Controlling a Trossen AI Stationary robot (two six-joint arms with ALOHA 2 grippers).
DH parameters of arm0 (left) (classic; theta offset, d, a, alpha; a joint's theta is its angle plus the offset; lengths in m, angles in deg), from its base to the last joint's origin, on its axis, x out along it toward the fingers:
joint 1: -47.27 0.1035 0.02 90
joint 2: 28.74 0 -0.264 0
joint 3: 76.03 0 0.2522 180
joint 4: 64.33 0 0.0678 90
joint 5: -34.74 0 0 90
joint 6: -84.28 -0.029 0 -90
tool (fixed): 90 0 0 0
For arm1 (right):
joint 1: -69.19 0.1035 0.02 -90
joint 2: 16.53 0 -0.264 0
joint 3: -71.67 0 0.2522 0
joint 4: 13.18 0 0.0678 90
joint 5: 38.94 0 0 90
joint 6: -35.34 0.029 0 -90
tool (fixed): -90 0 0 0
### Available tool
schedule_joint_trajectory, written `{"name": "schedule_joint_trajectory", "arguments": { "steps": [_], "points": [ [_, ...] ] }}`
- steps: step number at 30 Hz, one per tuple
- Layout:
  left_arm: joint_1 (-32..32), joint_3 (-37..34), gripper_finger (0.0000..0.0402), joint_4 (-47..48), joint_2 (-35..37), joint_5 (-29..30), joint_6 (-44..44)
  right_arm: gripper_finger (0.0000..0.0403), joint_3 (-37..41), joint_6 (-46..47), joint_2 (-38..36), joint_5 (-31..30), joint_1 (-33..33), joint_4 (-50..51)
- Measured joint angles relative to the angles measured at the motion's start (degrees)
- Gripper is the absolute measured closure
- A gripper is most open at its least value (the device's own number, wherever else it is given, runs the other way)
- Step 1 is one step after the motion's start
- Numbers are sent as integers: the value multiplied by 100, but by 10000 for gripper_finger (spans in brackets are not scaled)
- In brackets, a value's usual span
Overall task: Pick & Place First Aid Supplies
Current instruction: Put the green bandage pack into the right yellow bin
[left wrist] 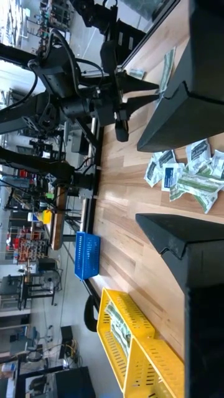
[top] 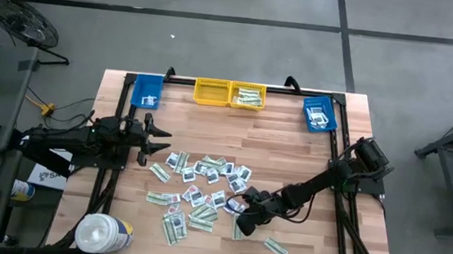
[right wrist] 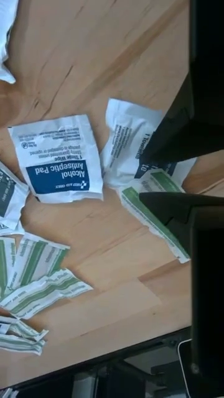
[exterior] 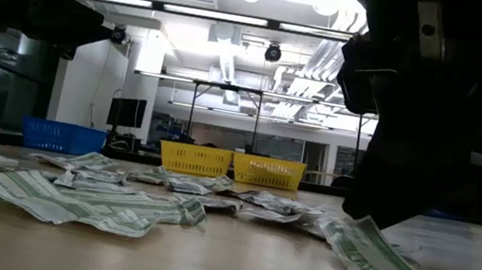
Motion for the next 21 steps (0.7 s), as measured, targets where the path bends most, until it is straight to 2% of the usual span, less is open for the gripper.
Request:
{"name": "schedule_joint_trajectory", "arguments": {
  "steps": [10, 16, 21],
  "points": [
    [0, 0, 229, -1, 0, 0, 0, 397, 1, -153, 0, 125, 0, 0],
    [0, 0, 229, -1, 1, 0, 0, 402, 4, -304, -20, 131, 0, -10],
    [0, 0, 229, -2, 0, 0, 0, 402, 13, -406, -342, 114, 2, 84]
  ]
}}
